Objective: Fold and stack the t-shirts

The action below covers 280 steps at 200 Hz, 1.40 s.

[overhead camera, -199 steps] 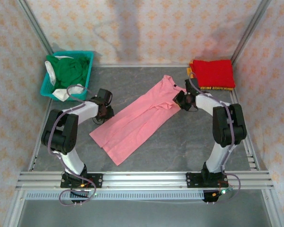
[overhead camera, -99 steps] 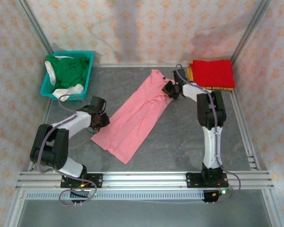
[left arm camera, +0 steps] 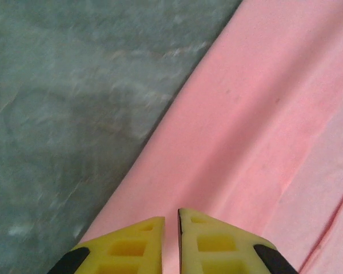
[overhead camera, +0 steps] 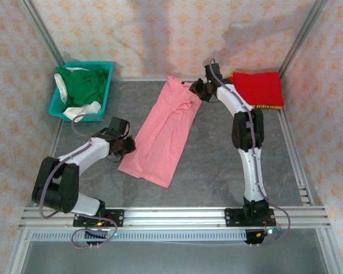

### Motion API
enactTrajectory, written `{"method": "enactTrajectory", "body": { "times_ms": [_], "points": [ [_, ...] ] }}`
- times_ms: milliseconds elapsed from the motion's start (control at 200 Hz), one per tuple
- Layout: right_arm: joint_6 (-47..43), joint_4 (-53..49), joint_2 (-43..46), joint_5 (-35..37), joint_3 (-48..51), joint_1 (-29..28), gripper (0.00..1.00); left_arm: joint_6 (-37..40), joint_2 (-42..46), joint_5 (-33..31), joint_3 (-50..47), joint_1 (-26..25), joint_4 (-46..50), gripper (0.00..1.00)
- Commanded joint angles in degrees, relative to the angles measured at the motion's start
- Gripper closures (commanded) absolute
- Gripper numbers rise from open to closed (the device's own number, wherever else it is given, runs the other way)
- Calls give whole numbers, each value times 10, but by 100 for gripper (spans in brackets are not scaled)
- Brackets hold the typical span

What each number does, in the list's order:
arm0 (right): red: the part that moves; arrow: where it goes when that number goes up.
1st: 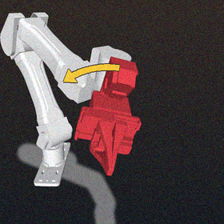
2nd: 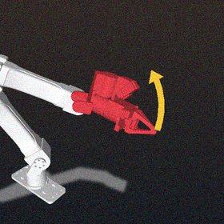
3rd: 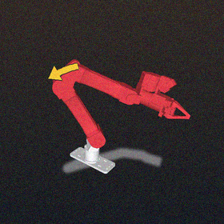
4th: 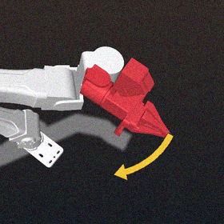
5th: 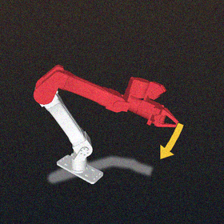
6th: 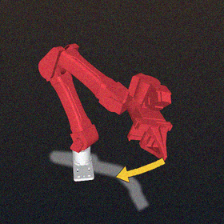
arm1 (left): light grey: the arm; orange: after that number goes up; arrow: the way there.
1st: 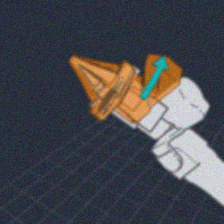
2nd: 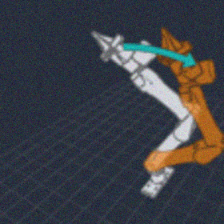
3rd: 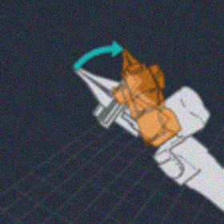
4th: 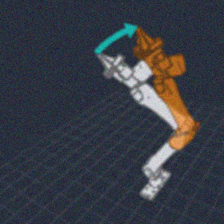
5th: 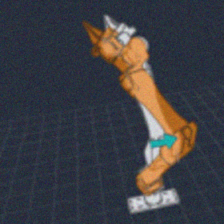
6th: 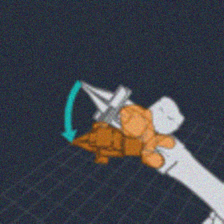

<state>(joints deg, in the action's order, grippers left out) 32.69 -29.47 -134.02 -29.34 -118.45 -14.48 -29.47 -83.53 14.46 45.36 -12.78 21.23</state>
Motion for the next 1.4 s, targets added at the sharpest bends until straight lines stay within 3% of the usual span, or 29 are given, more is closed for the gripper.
{"method": "enactTrajectory", "body": {
  "times_ms": [0, 120, 220, 435, 706, 901, 1061, 1291, 1396],
  "points": [
    [-20, 2, 123, 55, 137, -34, 68, 22, -47, -1, 47, -1, -44, 88],
    [-1, 72, 193, 96, 292, -70, 84, 31, -111, 1, 90, -2, -54, 89],
    [11, 103, 191, 93, 334, -92, 100, 40, -147, -2, 109, -1, -47, 93],
    [20, 108, 127, 102, 318, -110, 100, 28, -155, 14, 67, -13, -77, 94],
    [13, 82, 48, 130, 269, -90, 100, -54, -148, 3, -22, -85, -134, 94],
    [-5, 70, -16, 118, 191, -67, 100, -91, -147, -41, -5, -154, -122, 93],
    [-9, 54, -56, 109, 128, -53, 100, -117, -162, -53, 38, -164, -123, 92],
    [-9, 46, -32, 87, 124, -47, 100, -124, -169, -82, 81, -170, -90, 92],
    [0, 47, 14, 61, 154, -48, 94, -122, -154, -98, 77, -170, -74, 92]
  ]
}}
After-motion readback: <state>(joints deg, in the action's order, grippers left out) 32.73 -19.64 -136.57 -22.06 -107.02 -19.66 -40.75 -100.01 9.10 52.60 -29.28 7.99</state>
